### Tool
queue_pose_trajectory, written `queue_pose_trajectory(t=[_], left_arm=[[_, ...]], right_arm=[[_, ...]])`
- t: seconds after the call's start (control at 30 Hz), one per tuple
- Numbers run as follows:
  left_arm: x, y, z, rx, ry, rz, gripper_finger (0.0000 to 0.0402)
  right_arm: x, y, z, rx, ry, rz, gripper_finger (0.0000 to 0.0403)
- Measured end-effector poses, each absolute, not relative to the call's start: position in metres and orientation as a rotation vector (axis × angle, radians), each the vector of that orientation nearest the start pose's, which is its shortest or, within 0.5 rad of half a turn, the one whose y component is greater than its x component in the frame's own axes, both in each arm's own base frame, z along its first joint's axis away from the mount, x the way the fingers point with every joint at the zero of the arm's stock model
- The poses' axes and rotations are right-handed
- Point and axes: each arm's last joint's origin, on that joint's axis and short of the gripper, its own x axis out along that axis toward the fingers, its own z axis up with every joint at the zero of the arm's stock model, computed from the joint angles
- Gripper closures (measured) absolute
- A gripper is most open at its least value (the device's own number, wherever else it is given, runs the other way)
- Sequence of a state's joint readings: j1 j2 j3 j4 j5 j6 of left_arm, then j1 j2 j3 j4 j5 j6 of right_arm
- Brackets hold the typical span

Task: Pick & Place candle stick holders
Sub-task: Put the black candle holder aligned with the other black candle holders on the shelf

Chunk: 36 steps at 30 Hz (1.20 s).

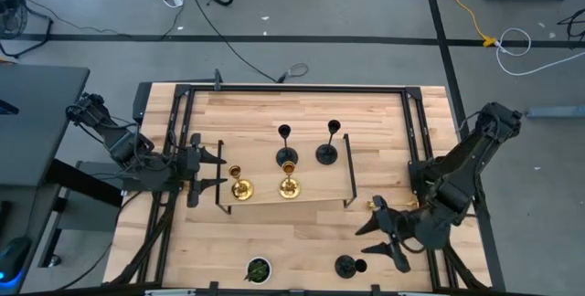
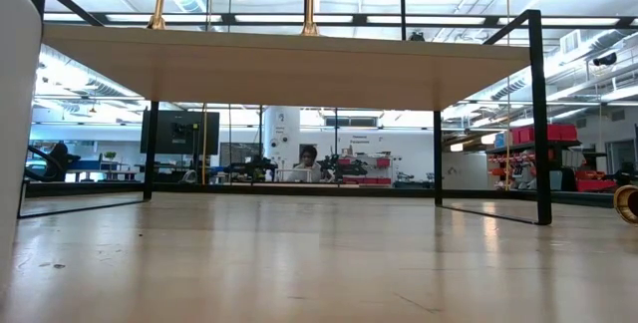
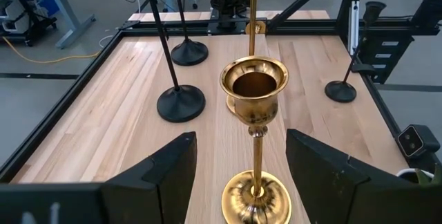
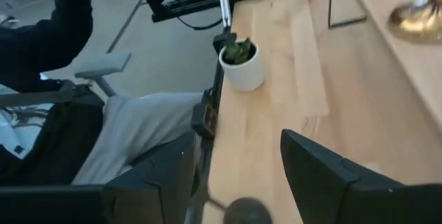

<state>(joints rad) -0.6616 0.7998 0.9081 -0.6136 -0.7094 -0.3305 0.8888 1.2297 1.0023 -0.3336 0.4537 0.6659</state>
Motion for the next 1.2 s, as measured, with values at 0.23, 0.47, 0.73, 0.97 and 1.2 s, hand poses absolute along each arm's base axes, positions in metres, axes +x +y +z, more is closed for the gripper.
queue_pose_trajectory(t=[0.23,0.47,0.73,0.97,1.2], left_arm=[[0.131,-0.078,0.336,-0.006,0.377,0.11,0.0179],[0.131,-0.078,0.336,-0.009,0.377,0.111,0.0179],[0.131,-0.078,0.336,-0.013,0.376,0.111,0.0179],[0.131,-0.078,0.336,-0.022,0.376,0.113,0.0179],[0.131,-0.078,0.336,-0.027,0.376,0.114,0.0179]], right_arm=[[0.164,0.218,0.289,0.34,0.622,0.221,0.019],[0.156,0.239,0.271,0.373,0.665,0.201,0.019],[0.158,0.259,0.251,0.363,0.653,0.165,0.019],[0.165,0.272,0.228,0.328,0.662,0.143,0.019],[0.17,0.276,0.223,0.295,0.602,0.107,0.019]])
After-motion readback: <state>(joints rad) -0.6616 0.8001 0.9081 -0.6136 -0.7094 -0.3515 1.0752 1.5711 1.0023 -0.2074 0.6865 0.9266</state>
